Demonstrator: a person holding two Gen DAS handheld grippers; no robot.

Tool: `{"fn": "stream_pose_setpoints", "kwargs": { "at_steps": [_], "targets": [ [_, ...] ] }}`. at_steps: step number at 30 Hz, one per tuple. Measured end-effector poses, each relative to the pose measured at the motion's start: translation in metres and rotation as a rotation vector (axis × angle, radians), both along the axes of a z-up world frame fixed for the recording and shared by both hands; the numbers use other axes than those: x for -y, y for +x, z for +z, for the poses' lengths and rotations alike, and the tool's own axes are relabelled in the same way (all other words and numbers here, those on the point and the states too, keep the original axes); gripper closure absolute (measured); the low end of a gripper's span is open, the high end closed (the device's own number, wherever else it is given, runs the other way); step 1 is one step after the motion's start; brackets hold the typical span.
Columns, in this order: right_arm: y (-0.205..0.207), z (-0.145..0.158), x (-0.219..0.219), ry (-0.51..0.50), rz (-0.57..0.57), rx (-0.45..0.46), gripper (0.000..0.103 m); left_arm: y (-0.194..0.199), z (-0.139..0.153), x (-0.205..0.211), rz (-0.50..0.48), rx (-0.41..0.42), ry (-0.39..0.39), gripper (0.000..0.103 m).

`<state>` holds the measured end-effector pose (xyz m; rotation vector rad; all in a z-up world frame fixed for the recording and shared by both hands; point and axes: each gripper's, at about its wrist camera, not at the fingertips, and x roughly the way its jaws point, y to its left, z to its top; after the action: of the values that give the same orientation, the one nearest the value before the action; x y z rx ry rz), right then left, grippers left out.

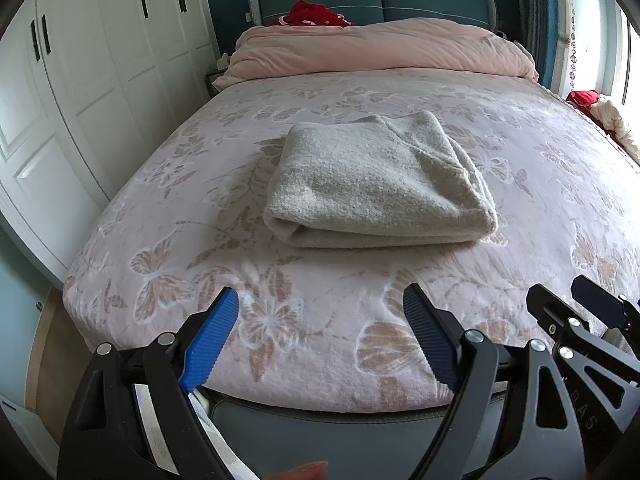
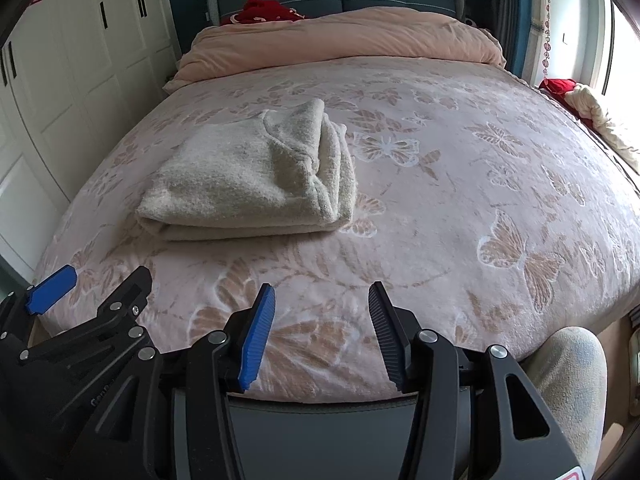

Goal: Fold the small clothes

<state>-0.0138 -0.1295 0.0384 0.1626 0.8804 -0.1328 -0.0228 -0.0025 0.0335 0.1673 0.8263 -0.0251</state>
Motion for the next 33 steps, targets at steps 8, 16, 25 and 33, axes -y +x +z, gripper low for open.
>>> {"fn": "stream_pose_setpoints", "kwargs": {
  "at_steps": [8,16,25,33],
  "targets": [
    [0.001,-0.001,-0.004,0.001,0.002,-0.003,0.054,0.000,0.000,0.002,-0.001,-0.001,-0.002,0.021],
    [0.002,-0.001,-0.007,0.001,0.000,-0.006,0.054,0.003,-0.001,0.001,0.004,-0.002,0.002,0.021],
    [0.003,-0.004,-0.009,0.003,-0.012,-0.013,0.054,0.002,0.000,0.002,0.007,0.019,0.018,0.021],
    [0.003,-0.004,-0.014,-0.008,-0.015,-0.016,0.054,0.002,0.000,0.000,0.017,0.013,0.017,0.021]
  ]
}}
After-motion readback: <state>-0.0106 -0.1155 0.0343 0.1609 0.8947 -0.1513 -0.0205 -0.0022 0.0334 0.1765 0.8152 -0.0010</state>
